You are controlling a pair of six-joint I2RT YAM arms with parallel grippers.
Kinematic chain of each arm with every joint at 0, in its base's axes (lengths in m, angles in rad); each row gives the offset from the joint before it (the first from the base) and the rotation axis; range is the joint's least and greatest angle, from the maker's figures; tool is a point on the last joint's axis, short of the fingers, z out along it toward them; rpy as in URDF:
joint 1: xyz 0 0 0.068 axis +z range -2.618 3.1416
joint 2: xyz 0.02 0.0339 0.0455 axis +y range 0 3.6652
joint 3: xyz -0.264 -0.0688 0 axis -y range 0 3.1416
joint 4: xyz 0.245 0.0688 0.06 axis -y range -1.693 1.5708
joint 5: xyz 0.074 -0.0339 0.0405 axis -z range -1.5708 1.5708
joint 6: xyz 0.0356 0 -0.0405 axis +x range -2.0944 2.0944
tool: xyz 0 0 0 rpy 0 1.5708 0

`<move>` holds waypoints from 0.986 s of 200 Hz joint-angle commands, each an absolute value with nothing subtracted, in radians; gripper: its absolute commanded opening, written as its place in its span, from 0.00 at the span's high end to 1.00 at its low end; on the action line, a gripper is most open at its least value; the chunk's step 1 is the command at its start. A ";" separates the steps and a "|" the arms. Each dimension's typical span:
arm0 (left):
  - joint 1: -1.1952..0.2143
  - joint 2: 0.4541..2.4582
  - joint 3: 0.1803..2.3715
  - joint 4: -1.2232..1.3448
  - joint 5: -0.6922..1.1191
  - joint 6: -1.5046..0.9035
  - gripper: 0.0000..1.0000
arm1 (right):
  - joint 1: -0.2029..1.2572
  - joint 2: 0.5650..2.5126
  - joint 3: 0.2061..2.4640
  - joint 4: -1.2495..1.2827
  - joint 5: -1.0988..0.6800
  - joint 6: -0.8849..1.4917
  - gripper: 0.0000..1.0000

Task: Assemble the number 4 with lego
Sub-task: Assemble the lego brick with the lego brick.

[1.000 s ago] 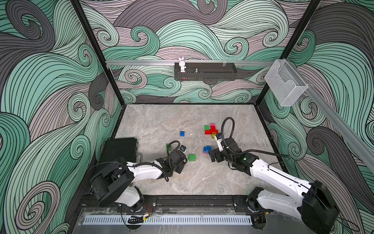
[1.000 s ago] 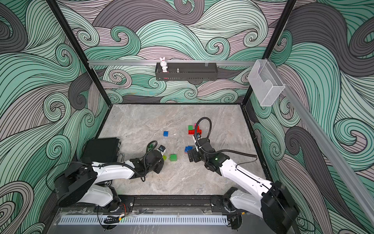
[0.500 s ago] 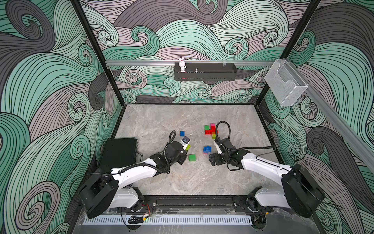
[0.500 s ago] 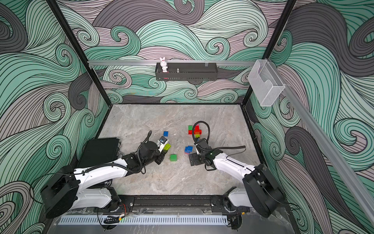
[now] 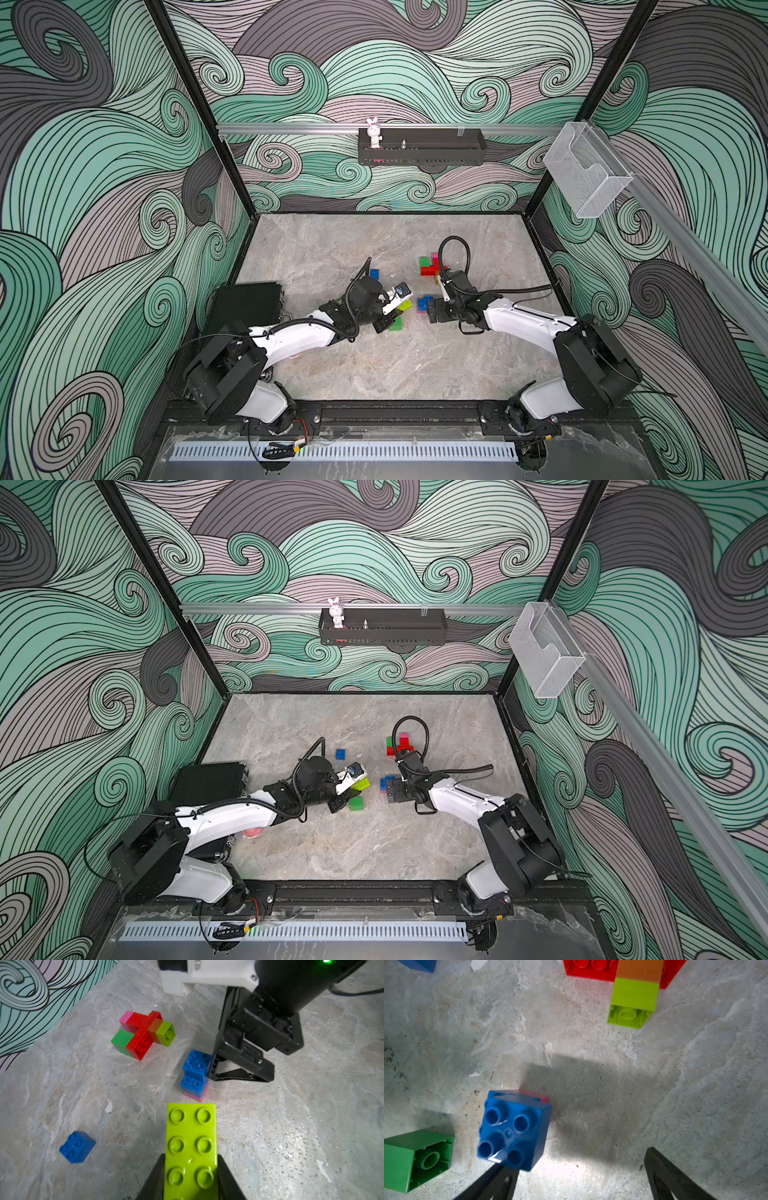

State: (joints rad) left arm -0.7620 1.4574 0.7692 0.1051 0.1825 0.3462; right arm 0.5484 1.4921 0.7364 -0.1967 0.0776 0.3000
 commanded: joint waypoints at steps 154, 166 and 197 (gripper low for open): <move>-0.671 1.850 1.171 -0.167 0.522 0.623 1.00 | 0.313 1.345 0.802 -0.283 -0.506 0.293 0.40; -0.661 1.849 1.160 -0.136 0.532 0.606 1.00 | 0.309 1.366 0.815 -0.285 -0.515 0.291 0.45; -0.636 1.852 1.153 -0.112 0.533 0.568 1.00 | 0.308 1.416 0.842 -0.283 -0.542 0.287 0.53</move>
State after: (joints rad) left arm -0.6601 1.8450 1.1431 -0.1230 0.4969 0.5888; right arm 0.3145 1.3880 0.8104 -0.2672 -0.4812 0.2977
